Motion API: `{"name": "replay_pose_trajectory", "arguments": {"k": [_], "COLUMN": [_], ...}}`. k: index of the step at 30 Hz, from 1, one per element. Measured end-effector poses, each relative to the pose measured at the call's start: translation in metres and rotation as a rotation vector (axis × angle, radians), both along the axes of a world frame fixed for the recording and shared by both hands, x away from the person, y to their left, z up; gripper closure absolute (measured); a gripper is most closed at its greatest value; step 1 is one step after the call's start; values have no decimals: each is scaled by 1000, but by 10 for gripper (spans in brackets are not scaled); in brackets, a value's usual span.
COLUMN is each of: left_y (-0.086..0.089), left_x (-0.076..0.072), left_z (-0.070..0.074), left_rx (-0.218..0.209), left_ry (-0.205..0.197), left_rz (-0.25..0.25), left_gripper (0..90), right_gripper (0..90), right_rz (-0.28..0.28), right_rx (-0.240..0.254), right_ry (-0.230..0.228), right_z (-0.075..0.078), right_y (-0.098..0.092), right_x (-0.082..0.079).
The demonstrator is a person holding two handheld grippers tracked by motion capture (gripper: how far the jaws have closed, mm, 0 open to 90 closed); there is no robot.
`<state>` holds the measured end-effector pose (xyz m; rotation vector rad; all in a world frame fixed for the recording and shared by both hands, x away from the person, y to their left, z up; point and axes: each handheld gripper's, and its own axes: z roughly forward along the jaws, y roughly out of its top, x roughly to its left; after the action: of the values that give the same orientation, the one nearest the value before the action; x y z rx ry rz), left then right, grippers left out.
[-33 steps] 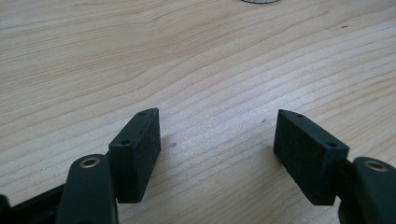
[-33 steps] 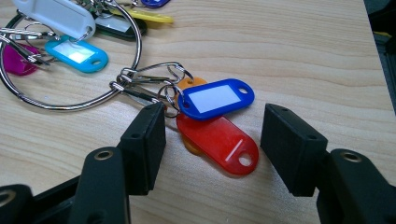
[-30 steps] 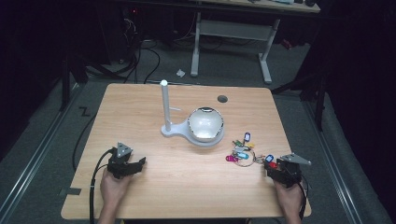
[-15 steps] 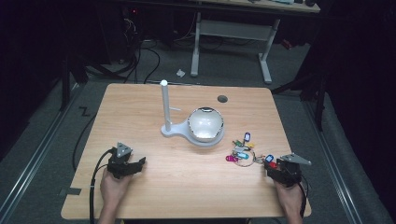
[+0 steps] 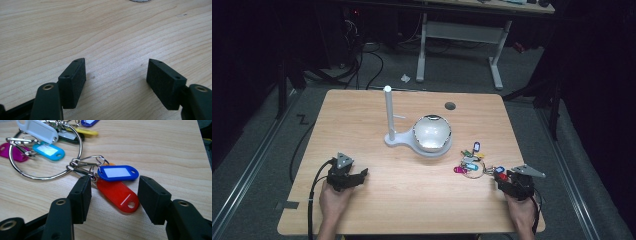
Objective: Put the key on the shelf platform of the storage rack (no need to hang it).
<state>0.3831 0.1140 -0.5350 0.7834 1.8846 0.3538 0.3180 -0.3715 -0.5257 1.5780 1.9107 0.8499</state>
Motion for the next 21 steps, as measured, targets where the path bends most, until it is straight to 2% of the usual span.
{"name": "replay_pose_trajectory", "arguments": {"k": [10, 17, 21], "left_y": [0, 0, 0], "left_x": [0, 0, 0], "left_z": [0, 0, 0], "left_rx": [0, -1, -1], "left_ry": [0, 0, 0], "left_rz": [0, 0, 0], "left_gripper": [322, 323, 322], "right_gripper": [475, 475, 476], "right_rz": [26, 60, 98], "right_rx": [-4, -5, 2], "right_ry": [-29, -40, -49], "right_z": [11, 18, 23], "right_y": [7, 17, 25], "right_x": [-2, 2, 7]}}
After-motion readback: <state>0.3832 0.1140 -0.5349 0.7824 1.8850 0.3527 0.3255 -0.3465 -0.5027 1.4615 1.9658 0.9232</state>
